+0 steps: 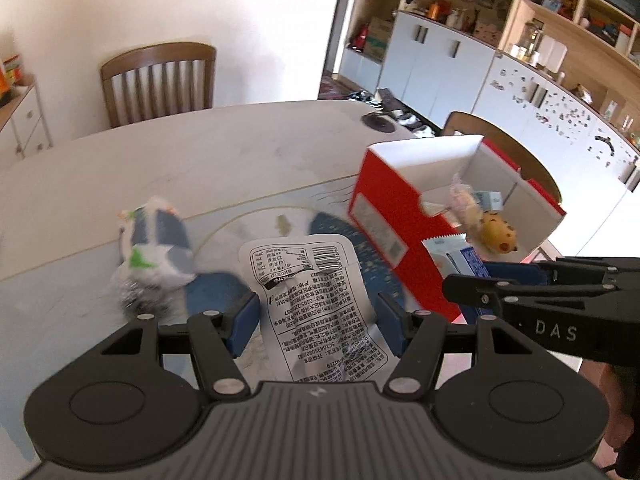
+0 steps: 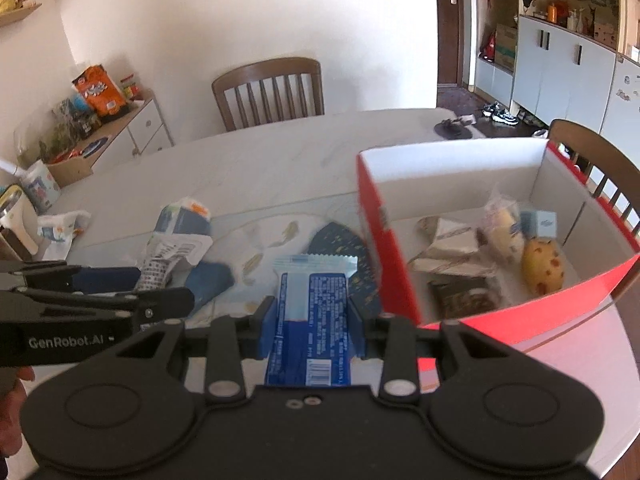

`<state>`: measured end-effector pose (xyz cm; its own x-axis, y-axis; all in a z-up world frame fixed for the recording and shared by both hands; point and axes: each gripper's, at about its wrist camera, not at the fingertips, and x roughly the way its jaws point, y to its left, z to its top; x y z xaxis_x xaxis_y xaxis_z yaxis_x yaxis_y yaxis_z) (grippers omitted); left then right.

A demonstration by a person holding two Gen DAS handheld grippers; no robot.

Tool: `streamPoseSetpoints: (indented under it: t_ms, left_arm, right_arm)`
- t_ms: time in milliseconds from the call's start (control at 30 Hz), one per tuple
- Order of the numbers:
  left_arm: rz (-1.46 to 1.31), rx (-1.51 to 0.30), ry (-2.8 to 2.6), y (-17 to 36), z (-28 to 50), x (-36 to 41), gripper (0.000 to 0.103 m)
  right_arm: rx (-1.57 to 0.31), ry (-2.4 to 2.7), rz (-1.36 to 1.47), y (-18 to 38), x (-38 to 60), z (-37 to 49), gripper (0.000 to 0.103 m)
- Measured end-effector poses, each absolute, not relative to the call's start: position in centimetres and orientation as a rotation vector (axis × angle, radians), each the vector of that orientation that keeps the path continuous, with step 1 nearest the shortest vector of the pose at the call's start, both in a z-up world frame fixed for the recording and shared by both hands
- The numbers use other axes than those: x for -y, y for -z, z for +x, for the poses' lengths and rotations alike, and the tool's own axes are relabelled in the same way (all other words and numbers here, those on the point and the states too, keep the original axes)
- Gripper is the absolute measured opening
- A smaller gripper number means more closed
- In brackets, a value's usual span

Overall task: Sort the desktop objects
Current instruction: 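Carry the wrapper and toothpaste box with both tools over the red shoebox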

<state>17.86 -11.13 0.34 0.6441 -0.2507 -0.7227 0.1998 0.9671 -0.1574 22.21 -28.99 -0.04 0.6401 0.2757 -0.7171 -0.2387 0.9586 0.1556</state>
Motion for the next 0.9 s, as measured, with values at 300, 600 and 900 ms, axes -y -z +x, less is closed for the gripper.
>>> streamPoseSetpoints:
  t_ms: [300, 600, 900]
  left_arm:
    - [-0.049, -0.814, 0.284, -1.1, 19.8, 15.5, 0.062]
    - [-0.018, -0.812, 0.305, -1.9, 21.6, 20.5, 0.062]
    - [0.002, -0.82, 0.323, -1.9, 23.1, 24.4, 0.063]
  right_arm:
    - [-0.813, -0.274, 0.051, -0.4, 33.1, 24.3, 0.036]
    - [-0.829, -0.259, 0.069, -0.6, 37.8, 25.8, 0.036]
    - [-0.827, -0.252, 0.094, -0.5, 41.5, 26.9, 0.036]
